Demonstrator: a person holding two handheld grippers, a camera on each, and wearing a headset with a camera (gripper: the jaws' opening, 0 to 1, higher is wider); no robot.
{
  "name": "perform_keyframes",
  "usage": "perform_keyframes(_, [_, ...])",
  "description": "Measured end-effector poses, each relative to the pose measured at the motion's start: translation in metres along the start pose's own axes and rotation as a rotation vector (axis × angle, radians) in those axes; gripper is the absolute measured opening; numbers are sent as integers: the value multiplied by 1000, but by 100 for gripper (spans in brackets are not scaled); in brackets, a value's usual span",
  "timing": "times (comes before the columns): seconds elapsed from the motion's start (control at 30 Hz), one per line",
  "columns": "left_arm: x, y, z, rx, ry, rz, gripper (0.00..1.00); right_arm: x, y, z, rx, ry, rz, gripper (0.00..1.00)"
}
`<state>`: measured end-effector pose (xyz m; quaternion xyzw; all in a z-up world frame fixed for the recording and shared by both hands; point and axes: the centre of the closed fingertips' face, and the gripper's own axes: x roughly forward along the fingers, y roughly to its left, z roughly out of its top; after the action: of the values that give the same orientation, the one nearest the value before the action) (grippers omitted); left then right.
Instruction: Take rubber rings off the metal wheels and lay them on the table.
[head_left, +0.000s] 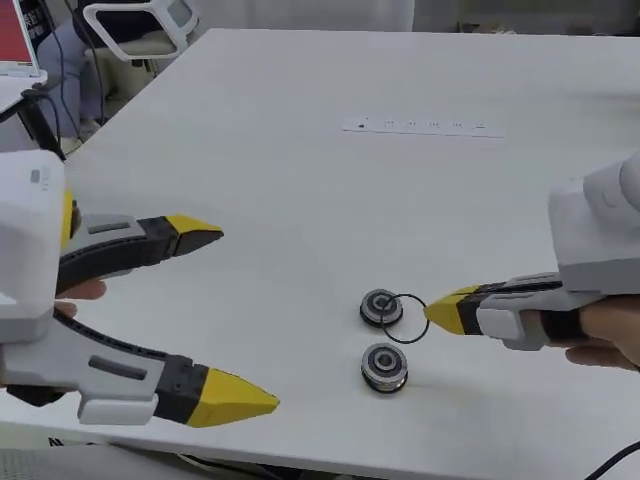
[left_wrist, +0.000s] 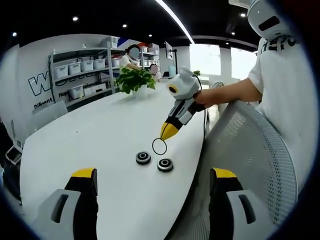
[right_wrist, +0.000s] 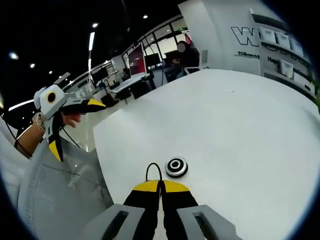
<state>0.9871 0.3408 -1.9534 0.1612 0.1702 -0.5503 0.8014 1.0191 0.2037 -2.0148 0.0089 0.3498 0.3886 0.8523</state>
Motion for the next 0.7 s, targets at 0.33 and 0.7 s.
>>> perform_keyframes(0.33, [-8,-6,-17,-51,13,31,91,-2,4,5,-14,-15,5,0])
perform_keyframes(0.7, [-7,-1,-28,-69,28,73,91,-6,11,14,-37,-44,2,0])
